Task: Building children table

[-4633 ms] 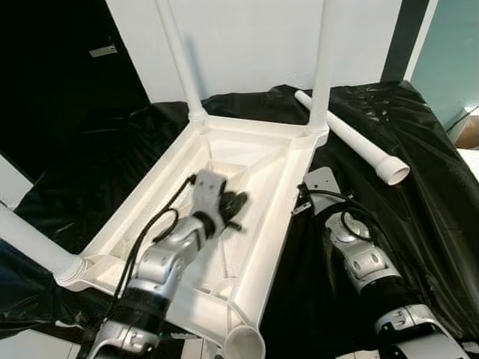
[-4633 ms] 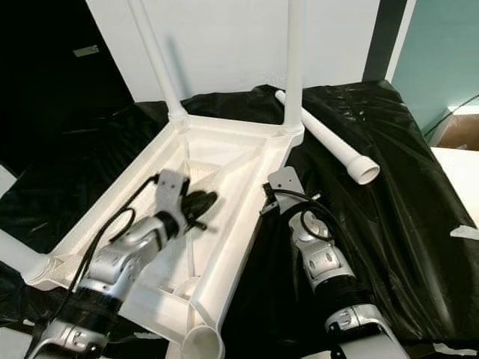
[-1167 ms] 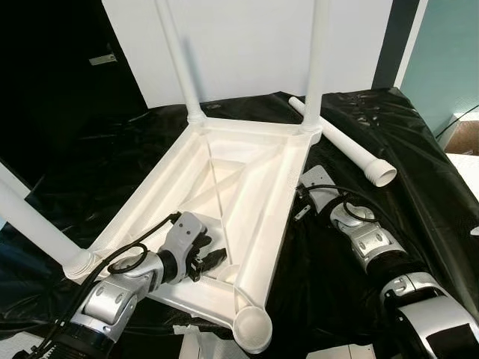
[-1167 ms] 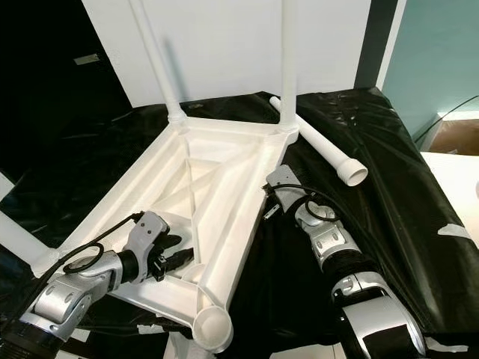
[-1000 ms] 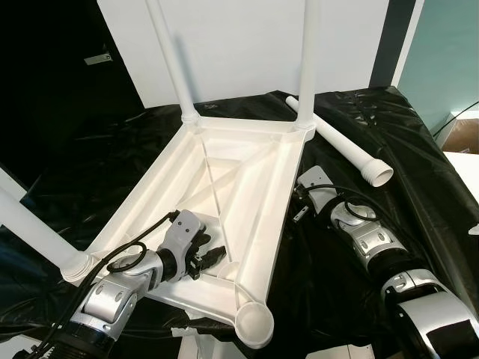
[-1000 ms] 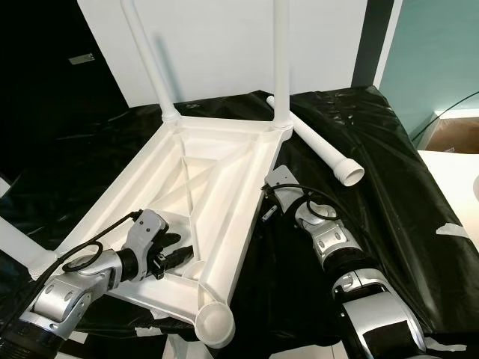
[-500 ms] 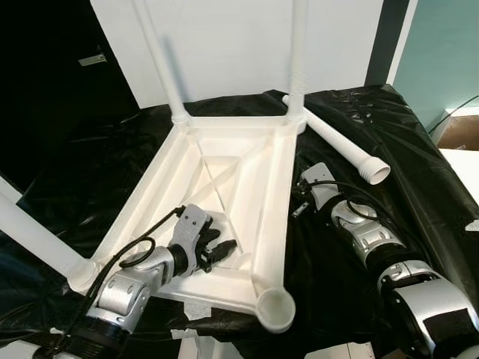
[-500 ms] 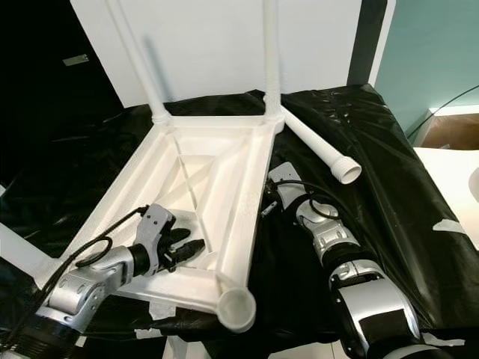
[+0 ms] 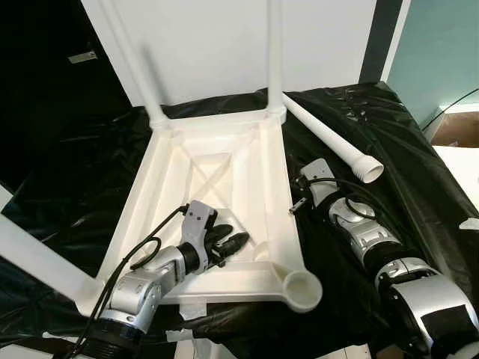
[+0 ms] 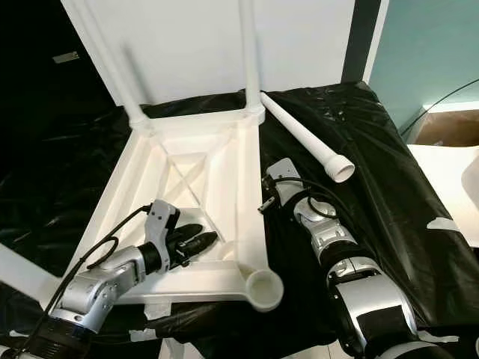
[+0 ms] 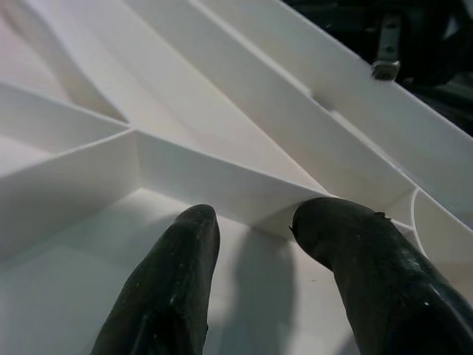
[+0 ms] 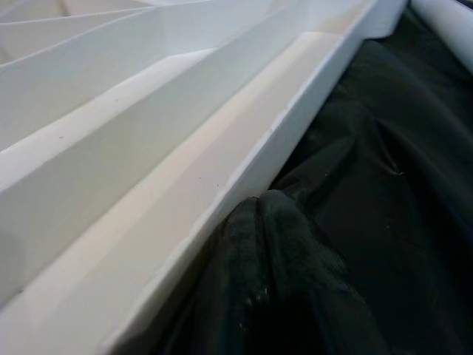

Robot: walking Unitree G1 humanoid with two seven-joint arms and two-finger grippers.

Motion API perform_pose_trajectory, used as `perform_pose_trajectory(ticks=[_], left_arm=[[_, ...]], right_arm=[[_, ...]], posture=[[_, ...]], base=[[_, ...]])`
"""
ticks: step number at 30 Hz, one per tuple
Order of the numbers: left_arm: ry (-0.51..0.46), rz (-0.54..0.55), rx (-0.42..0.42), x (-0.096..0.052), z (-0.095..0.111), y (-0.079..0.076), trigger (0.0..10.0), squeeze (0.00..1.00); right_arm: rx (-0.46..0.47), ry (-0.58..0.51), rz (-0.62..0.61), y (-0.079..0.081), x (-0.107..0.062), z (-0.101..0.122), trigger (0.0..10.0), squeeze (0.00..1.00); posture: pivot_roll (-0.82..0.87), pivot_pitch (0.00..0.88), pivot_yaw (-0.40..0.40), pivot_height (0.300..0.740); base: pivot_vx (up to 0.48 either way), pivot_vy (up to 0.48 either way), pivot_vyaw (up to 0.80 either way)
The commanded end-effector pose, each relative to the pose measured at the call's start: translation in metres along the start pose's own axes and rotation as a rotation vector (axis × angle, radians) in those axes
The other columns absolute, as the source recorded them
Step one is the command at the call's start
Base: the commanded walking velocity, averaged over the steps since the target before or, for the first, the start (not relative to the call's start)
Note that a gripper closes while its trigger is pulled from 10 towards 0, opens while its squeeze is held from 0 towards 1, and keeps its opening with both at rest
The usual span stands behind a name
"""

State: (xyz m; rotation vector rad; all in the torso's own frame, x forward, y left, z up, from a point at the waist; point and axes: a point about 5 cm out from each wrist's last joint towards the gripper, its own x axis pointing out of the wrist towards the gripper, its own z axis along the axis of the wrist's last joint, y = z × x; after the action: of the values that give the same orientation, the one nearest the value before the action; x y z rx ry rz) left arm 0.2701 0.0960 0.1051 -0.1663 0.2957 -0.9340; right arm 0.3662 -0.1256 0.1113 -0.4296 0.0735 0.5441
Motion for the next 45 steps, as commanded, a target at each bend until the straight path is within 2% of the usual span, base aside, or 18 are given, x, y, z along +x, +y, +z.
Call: perform_pose_trajectory(ticks=[1, 6, 13, 22, 25, 26, 28, 30, 31, 32, 33, 34, 35, 36, 37, 38, 40, 45], left_arm=[[-0.151, -0.151, 0.081, 0.016, 0.028, -0.023, 10.0, 0.0], [-0.306, -0.022, 0.1, 0.011, 0.05, -0.012, 10.0, 0.0], [-0.357, 0.035, 0.169, -0.001, 0.062, -0.005, 10.0, 0.0], [-0.353, 0.037, 0.224, -0.003, 0.065, -0.002, 10.0, 0.0], [-0.378, 0.054, 0.207, 0.001, 0.067, -0.003, 10.0, 0.0], [-0.402, 0.078, 0.195, 0.003, 0.07, -0.002, 10.0, 0.0], [-0.402, 0.078, 0.195, 0.003, 0.07, -0.002, 10.0, 0.0], [-0.447, 0.139, 0.166, 0.007, 0.074, 0.0, 10.0, 0.0], [-0.447, 0.139, 0.166, 0.007, 0.074, 0.0, 10.0, 0.0], [-0.46, 0.154, 0.152, 0.009, 0.074, 0.0, 10.0, 0.0], [-0.459, 0.158, 0.139, 0.012, 0.071, -0.002, 10.0, 0.0], [-0.459, 0.158, 0.139, 0.012, 0.071, -0.002, 10.0, 0.0], [-0.452, 0.153, 0.132, 0.014, 0.068, -0.004, 10.0, 0.0], [-0.444, 0.143, 0.127, 0.015, 0.066, -0.006, 10.0, 0.0], [-0.444, 0.143, 0.127, 0.015, 0.066, -0.006, 10.0, 0.0], [-0.434, 0.134, 0.121, 0.017, 0.063, -0.009, 10.0, 0.0], [-0.434, 0.134, 0.121, 0.017, 0.063, -0.009, 10.0, 0.0], [-0.41, 0.105, 0.112, 0.02, 0.058, -0.013, 10.0, 0.0]], right_arm=[[-0.034, -0.114, 0.131, 0.037, 0.017, 0.026, 10.0, 0.0], [-0.021, -0.178, -0.129, 0.011, 0.007, 0.032, 10.0, 0.0], [-0.013, -0.178, -0.313, 0.004, -0.009, 0.028, 10.0, 0.0], [-0.011, -0.128, -0.305, 0.014, -0.017, 0.017, 10.0, 0.0], [-0.003, -0.116, -0.365, 0.006, -0.023, 0.018, 10.0, 0.0], [-0.008, -0.108, -0.432, -0.005, -0.029, 0.02, 10.0, 0.0], [-0.008, -0.108, -0.432, -0.005, -0.029, 0.02, 10.0, 0.0], [-0.086, -0.076, -0.536, -0.026, -0.043, 0.024, 10.0, 0.0], [-0.086, -0.076, -0.536, -0.026, -0.043, 0.024, 10.0, 0.0], [-0.168, -0.057, -0.575, -0.036, -0.053, 0.026, 10.0, 0.0], [-0.271, -0.029, -0.598, -0.042, -0.065, 0.024, 10.0, 0.37], [-0.271, -0.029, -0.598, -0.042, -0.065, 0.024, 10.0, 0.37], [-0.337, -0.008, -0.603, -0.044, -0.073, 0.023, 10.0, 0.69], [-0.381, 0.011, -0.6, -0.044, -0.079, 0.019, 10.0, 0.91], [-0.381, 0.011, -0.6, -0.044, -0.079, 0.019, 10.0, 0.91], [-0.408, 0.038, -0.593, -0.044, -0.086, 0.014, 10.0, 1.0], [-0.408, 0.038, -0.593, -0.044, -0.086, 0.014, 10.0, 1.0], [-0.551, 0.142, -0.558, -0.047, -0.103, 0.008, 10.0, 1.0]], posture=[[-0.02, 0.0, 0.1, 0.74], [-0.03, 0.0, 0.097, 0.74], [-0.05, 0.0, 0.102, 0.74], [-0.06, 0.0, 0.1, 0.74], [-0.06, 0.0, 0.1, 0.74], [-0.06, 0.0, 0.1, 0.74], [-0.06, 0.0, 0.1, 0.74], [-0.07, 0.0, 0.1, 0.74], [-0.07, 0.0, 0.1, 0.74], [-0.07, 0.0, 0.103, 0.74], [-0.08, 0.0, 0.103, 0.74], [-0.08, 0.0, 0.103, 0.74], [-0.08, 0.0, 0.103, 0.74], [-0.09, 0.0, 0.107, 0.74], [-0.09, 0.0, 0.107, 0.74], [-0.09, 0.0, 0.107, 0.74], [-0.09, 0.0, 0.107, 0.74], [-0.11, 0.0, 0.122, 0.74]], base=[[0.0, 0.0, 0.0], [0.0, 0.0, 0.0], [0.0, 0.0, 0.0], [0.0, 0.0, 0.0], [0.0, 0.0, 0.0], [0.0, 0.0, 0.0], [0.0, 0.0, 0.0], [0.0, 0.0, 0.0], [0.0, 0.0, 0.0], [0.0, 0.0, 0.0], [0.0, 0.0, 0.0], [0.0, 0.0, 0.0], [0.0, 0.0, 0.0], [0.0, 0.0, 0.0], [0.0, 0.0, 0.0], [0.0, 0.0, 0.0], [0.0, 0.0, 0.0], [0.0, 0.0, 0.0]])
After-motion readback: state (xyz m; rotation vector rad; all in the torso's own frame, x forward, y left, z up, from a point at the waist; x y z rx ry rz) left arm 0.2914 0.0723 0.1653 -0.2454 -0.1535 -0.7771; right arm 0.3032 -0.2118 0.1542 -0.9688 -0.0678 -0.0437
